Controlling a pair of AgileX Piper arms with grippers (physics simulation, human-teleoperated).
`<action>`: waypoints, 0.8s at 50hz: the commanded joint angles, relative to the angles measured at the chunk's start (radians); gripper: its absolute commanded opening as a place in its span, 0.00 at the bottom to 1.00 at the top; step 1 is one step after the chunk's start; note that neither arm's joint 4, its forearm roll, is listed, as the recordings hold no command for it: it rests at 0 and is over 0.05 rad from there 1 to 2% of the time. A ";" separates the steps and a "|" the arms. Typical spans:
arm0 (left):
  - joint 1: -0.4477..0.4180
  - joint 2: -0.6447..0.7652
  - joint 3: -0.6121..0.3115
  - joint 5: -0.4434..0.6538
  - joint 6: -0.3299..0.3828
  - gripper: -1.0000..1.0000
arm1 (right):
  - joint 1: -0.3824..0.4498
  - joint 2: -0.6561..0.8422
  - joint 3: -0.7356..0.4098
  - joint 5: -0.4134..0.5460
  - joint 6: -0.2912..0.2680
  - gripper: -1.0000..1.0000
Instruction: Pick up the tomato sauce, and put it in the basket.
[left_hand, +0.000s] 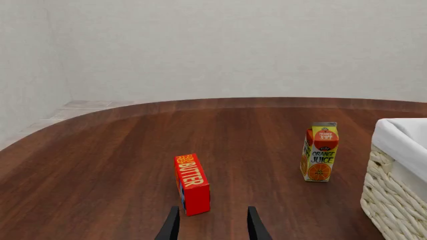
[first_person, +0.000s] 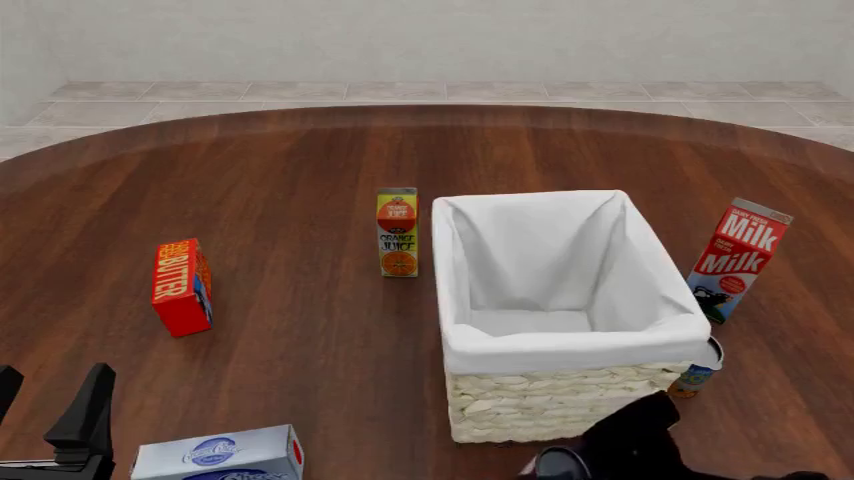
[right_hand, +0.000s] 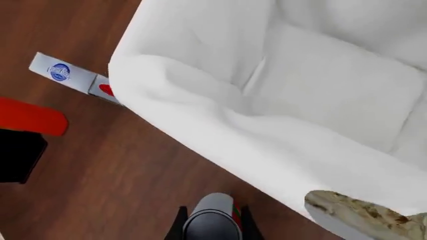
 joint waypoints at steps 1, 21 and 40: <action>-0.001 0.000 -0.001 0.000 -0.001 1.00 | -0.025 -0.176 -0.024 0.152 0.002 0.00; -0.001 0.000 -0.001 0.000 -0.001 1.00 | -0.078 -0.464 -0.238 0.555 -0.039 0.00; -0.001 0.000 -0.001 0.000 -0.001 1.00 | -0.096 -0.519 -0.443 0.758 -0.073 0.00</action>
